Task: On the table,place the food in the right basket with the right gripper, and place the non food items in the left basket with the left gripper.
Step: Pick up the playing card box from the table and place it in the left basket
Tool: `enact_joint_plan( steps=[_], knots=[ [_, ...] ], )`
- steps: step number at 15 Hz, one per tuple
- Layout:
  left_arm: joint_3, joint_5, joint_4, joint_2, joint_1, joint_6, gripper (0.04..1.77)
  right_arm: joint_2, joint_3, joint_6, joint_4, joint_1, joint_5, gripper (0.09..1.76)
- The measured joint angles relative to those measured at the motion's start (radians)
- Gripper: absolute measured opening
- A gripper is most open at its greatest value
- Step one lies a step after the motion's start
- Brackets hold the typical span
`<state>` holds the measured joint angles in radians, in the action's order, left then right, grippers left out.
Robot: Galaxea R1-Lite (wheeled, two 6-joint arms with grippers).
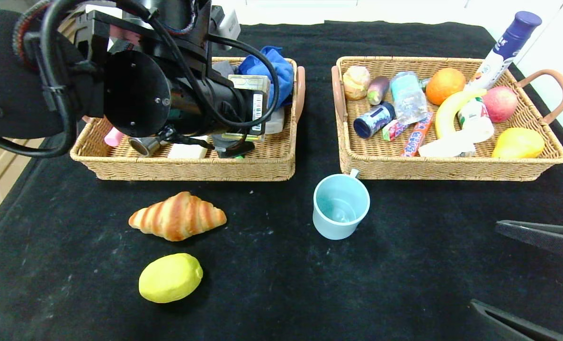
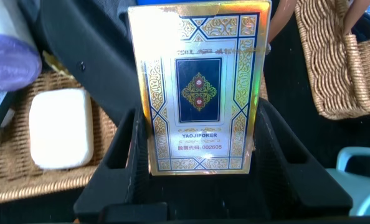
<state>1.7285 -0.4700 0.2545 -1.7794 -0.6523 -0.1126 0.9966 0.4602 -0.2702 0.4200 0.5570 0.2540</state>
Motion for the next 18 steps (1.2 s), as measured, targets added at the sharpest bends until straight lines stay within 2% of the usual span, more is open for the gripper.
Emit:
enact_joint_plan(
  steps=[3, 13, 18],
  knots=[
    [0.003, -0.005, -0.057, -0.027, 0.01, 0.035, 1.01, 0.002, 0.001, 0.0, 0.0, -0.001, 0.0, 1.71],
    [0.005, -0.007, -0.098, -0.081, 0.019, 0.069, 1.01, -0.027, -0.001, -0.001, -0.001, 0.003, 0.002, 1.71],
    [0.004, -0.009, -0.098, -0.085, 0.019, 0.067, 1.34, -0.03, -0.002, -0.001, -0.001, 0.004, 0.003, 1.71]
  ],
)
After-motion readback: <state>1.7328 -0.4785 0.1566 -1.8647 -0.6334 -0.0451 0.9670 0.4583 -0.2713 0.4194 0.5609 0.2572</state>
